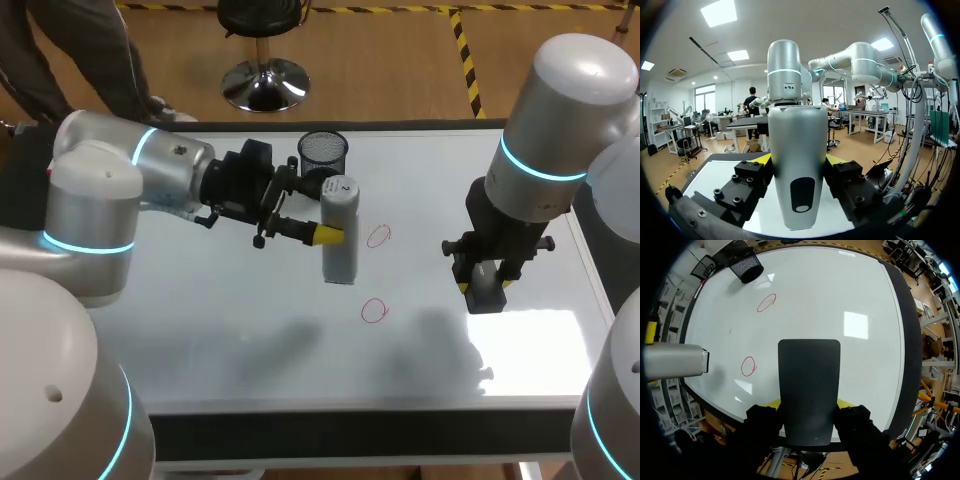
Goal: Pick up the inspection probe, press it on each red-marked spot on the whiteboard one by one, put down the probe, pick up the eraser, and wipe off all the red marks.
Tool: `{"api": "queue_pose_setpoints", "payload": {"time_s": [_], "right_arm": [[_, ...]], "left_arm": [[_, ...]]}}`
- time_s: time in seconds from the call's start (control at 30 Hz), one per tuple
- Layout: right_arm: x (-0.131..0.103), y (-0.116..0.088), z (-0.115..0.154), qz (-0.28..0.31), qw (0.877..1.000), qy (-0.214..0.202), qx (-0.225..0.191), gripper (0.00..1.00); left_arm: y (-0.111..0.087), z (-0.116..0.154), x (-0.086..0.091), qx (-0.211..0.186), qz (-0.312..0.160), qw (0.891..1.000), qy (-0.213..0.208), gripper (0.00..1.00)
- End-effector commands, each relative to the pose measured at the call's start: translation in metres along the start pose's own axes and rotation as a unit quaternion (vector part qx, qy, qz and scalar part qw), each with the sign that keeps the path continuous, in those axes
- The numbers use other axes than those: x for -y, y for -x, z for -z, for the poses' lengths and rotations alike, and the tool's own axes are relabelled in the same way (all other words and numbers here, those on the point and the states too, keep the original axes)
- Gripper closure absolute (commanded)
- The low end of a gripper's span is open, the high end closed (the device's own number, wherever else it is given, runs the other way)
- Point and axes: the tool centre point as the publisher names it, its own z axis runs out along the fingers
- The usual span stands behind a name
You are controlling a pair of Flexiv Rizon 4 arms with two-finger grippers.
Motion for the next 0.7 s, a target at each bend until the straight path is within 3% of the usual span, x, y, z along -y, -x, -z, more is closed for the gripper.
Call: {"api": "queue_pose_setpoints", "payload": {"time_s": [0.03, 0.7], "right_arm": [[0.000, 0.001, 0.000, 0.001, 1.000, 0.000, -0.001, 1.00], [0.000, 0.001, 0.000, 0.001, 1.000, 0.000, -0.001, 1.00]], "left_arm": [[-0.003, 0.016, 0.001, -0.006, -0.001, 1.000, 0.000, 1.00], [-0.029, 0.082, -0.007, 0.021, -0.001, 1.000, -0.008, 1.00]]}}
